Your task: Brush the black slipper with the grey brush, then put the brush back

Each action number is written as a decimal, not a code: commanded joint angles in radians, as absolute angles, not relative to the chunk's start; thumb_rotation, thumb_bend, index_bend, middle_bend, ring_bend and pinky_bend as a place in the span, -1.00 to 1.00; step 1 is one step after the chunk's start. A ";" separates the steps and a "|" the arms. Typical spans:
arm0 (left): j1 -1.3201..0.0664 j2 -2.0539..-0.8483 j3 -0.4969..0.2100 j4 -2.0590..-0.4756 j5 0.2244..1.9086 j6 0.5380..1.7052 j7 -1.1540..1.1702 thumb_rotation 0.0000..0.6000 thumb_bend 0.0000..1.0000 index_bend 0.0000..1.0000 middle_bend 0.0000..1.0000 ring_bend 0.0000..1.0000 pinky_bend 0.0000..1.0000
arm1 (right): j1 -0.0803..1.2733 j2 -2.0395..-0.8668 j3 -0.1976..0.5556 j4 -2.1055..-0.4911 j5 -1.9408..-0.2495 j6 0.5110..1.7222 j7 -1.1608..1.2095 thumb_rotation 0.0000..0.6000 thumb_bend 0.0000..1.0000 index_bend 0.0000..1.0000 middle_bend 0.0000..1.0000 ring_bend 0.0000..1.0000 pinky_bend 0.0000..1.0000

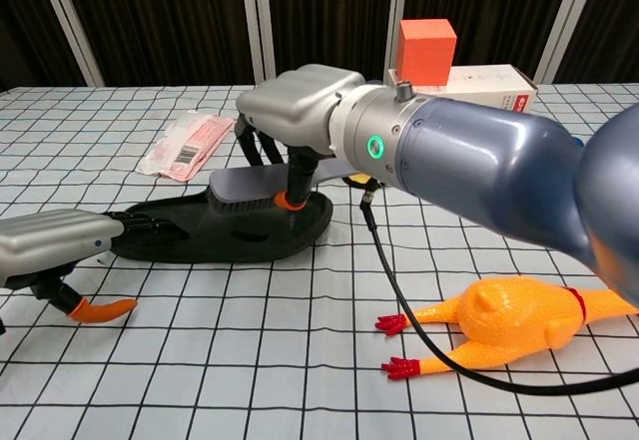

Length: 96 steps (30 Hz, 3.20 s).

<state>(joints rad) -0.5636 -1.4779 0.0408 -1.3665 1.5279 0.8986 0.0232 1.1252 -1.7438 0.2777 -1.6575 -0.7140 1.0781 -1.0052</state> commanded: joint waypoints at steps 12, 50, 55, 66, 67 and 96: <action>-0.594 -1.462 0.051 -1.379 1.530 0.873 -0.062 0.48 0.12 -0.94 -0.90 -1.00 -0.89 | 1.187 -1.856 0.286 -1.575 -0.726 1.083 -0.960 1.00 0.68 0.73 0.30 0.19 0.31; -0.608 -1.449 0.065 -1.393 1.506 0.871 -0.064 0.47 0.15 -0.94 -0.89 -1.00 -0.89 | 1.162 -1.946 0.280 -1.244 -0.836 1.030 -0.860 1.00 0.68 0.77 0.34 0.23 0.31; -0.611 -1.454 0.062 -1.395 1.502 0.869 -0.058 0.47 0.15 -0.94 -0.89 -1.00 -0.89 | 1.160 -1.952 0.279 -1.257 -0.839 1.032 -0.870 1.00 0.68 0.77 0.34 0.23 0.31; -0.621 -1.460 0.056 -1.403 1.494 0.863 -0.051 0.46 0.15 -0.94 -0.89 -1.00 -0.89 | 1.174 -2.006 0.276 -1.283 -0.861 1.050 -0.911 1.00 0.68 0.77 0.34 0.23 0.31; -0.621 -1.460 0.056 -1.403 1.495 0.864 -0.051 0.46 0.15 -0.94 -0.89 -1.00 -0.89 | 1.176 -2.012 0.276 -1.282 -0.864 1.052 -0.915 1.00 0.68 0.77 0.34 0.23 0.31; -0.623 -1.451 0.066 -1.417 1.498 0.871 -0.050 0.47 0.15 -0.94 -0.89 -1.00 -0.89 | 1.147 -2.053 0.292 -1.120 -0.839 1.030 -0.953 1.00 0.69 0.77 0.34 0.23 0.31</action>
<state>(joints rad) -0.6227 -1.4509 0.0659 -1.4151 1.4978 0.8702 -0.0503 1.1483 -2.0514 0.2931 -1.1257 -0.8427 1.0297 -0.9467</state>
